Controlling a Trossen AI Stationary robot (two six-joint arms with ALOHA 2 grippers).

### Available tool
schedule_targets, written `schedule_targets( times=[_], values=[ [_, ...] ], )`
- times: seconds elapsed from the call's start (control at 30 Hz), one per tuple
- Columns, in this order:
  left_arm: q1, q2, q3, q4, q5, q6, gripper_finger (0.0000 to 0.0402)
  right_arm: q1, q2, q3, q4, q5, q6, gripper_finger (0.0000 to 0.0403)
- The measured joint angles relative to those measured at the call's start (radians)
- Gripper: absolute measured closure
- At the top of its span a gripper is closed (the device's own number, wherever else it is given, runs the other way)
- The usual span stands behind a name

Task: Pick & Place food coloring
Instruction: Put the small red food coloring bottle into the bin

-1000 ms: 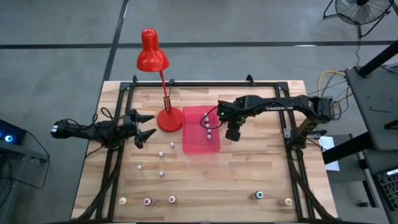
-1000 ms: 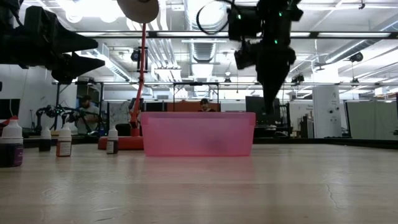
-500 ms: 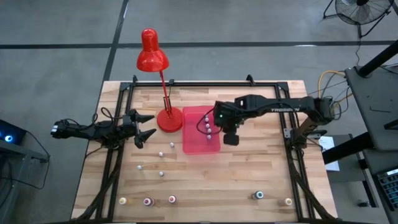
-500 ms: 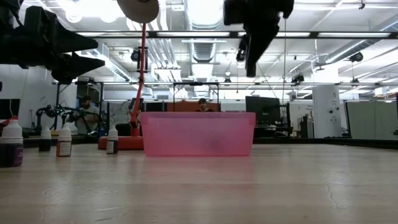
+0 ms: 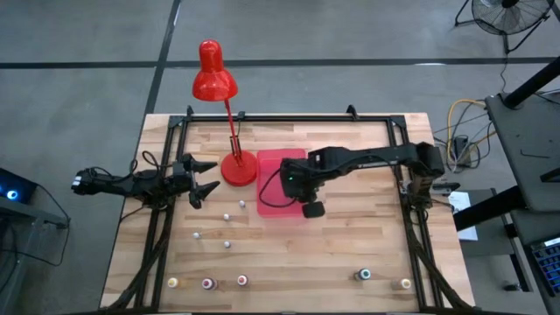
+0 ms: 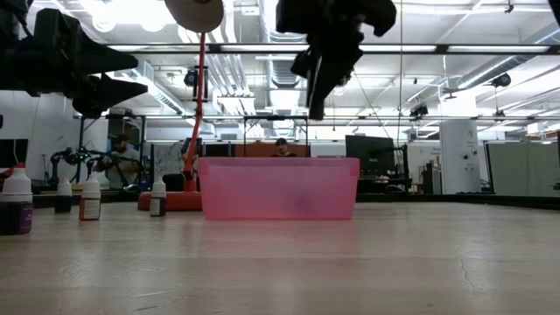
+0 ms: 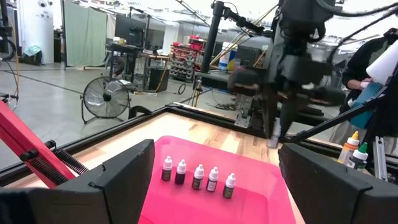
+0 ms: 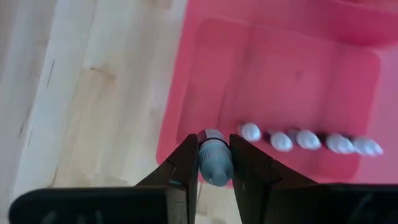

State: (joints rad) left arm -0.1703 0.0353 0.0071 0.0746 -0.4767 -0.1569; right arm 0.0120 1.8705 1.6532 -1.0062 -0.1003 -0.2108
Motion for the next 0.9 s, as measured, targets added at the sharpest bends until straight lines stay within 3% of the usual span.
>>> schedule_targets(
  times=[0.43,0.9],
  values=[
    [-0.001,0.000,0.000,0.000,0.000,0.000,0.0087,0.009,0.169,0.011,0.061,-0.006,-0.082,0.0342],
    [-0.001,0.000,0.000,0.000,0.000,0.000,0.0087,0.003,0.190,-0.107,0.187,0.078,-0.108,0.0342]
  ],
)
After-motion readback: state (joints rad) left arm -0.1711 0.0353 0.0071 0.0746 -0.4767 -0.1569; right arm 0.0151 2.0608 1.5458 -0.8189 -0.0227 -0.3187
